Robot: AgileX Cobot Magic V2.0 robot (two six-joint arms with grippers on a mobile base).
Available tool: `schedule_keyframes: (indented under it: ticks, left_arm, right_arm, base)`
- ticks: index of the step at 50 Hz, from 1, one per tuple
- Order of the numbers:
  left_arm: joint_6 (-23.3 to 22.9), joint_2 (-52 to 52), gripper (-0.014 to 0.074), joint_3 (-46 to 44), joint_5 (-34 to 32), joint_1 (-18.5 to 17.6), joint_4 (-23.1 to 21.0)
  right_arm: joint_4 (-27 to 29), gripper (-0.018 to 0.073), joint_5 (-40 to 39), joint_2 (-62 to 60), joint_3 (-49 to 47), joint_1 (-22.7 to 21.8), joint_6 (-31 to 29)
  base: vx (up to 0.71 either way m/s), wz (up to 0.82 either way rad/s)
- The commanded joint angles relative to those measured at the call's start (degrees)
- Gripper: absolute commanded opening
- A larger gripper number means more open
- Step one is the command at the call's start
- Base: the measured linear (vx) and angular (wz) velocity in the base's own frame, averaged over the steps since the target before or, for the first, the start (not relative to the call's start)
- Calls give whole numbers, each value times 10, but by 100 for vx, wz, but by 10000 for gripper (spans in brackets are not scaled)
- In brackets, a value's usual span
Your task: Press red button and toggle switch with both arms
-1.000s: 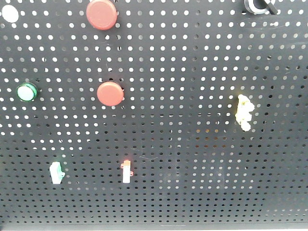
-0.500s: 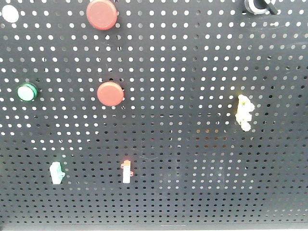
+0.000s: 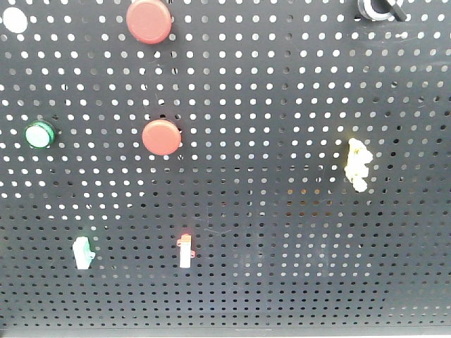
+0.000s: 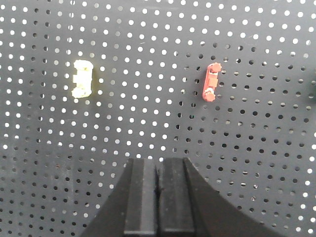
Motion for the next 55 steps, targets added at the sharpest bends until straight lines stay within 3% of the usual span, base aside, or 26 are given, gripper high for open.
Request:
schedule_keyframes:
  ticks: [1,21,25,29,36,39,42,51,55]
  left_arm:
    - [-6,-9,2,19,-50,1,1]
    - [-6,-9,2,19,-50,1,1]
    - [-6,-9,2,19,-50,1,1]
    - [-6,-9,2,19,-50,1,1]
    - [-6,-9,2,19,-50,1,1]
    - [-6,-9,2,19,-50,1,1]
    - [-6,-9,2,19,-50,1,1]
    - [-6,-9,2,19,-50,1,1]
    - [-6,-9,2,19,-50,1,1]
  right_arm:
    - [3,-3,-35,7,-17,-4,-1]
    - [2,-3,-35,7,-17,-4,-1]
    - [-39,-3,-33,7,-17,-5,13]
    - [-166,-3,3,7,-17,-5,105]
    - [-398,-3,15,5,19,-5,413]
    - [-458,-3,-14,1,57,-5,490]
    - [-483,-3,-50,-7,102,-5,522]
    - [-470,-3,-134,-54,217,-5,525]
    - [-458,-3,-108,-51,214,-5,525]
  base:
    - [0,0]
    - [0,0]
    - [0,0]
    - [0,0]
    - [0,0]
    - [0,0]
    - [0,0]
    - [0,0]
    - [0,0]
